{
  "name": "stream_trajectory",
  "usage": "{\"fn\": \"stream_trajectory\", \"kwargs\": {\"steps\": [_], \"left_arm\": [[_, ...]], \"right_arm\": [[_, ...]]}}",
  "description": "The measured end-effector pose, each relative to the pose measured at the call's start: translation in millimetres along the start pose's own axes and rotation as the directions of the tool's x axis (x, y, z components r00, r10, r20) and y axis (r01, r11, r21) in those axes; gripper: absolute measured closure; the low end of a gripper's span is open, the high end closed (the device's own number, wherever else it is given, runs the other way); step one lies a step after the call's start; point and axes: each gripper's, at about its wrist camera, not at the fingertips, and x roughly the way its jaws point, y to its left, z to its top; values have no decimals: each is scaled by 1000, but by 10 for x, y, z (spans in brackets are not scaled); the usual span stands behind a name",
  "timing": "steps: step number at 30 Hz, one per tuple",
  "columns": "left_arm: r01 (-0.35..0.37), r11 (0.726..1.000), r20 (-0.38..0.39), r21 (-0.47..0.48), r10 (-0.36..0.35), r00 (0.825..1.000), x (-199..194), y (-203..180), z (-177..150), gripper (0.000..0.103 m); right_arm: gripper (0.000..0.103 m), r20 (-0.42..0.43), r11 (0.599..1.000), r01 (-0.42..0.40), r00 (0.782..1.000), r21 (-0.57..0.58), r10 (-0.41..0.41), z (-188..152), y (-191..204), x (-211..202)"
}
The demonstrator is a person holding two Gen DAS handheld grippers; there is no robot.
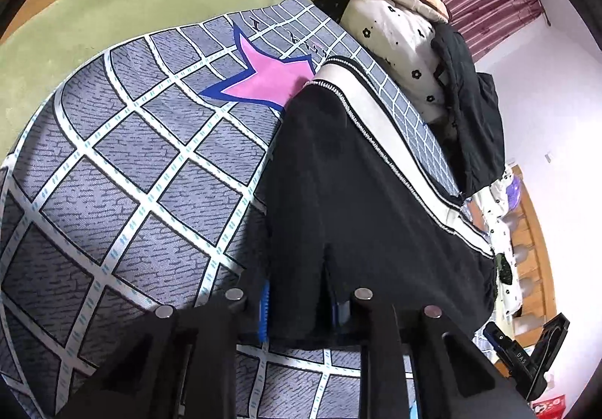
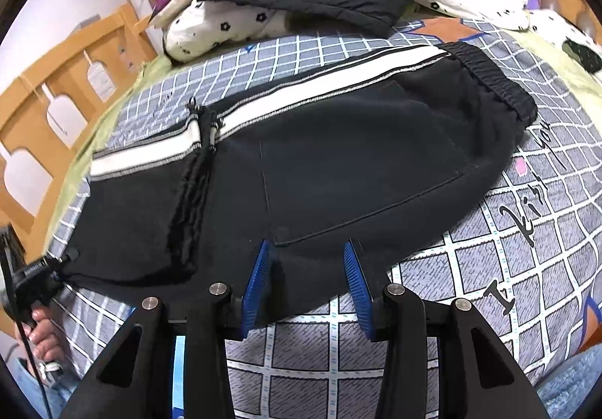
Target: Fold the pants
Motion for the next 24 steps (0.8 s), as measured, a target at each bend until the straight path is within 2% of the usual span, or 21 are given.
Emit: {"fn": "stream_trajectory", "kwargs": {"steps": [3,6,9,11,13,15,18,21,24], "left_arm": [[-59,995,31,79,57,998,-49,-166,-32,84],[-164,966,89,198,149,985,-125,-487,-35,85],[-193,947,152,258,157,976,-231,-845,7,86],[-124,953,166,276,80,983,-320,-1149,63,86],[-84,949,175,304,31,984,-366,-1465,85,86],[-33,933,173,358,-32,984,-361,-1811,42,86],[45,895,124,444,-111,986,-196,-2368,-182,87],[78,857,63,509,-127,990,118,-2780,-498,87],[94,831,1,548,-112,994,587,-3108,-846,87]], "right_arm": [[60,17,1000,-16,1000,11,16,5,-1,-70],[60,34,999,-33,999,2,33,28,0,-142],[60,64,997,-39,997,-63,43,152,37,-243],[60,104,991,-3,994,-136,17,323,56,-348],[60,143,986,9,990,-166,15,552,0,-479],[60,163,985,-33,985,-168,60,766,-114,-585],[57,250,986,-5,967,-167,48,965,-374,-691],[57,286,990,12,958,-142,29,939,-696,-644],[57,244,996,11,970,-91,12,786,-1121,-467]]}}
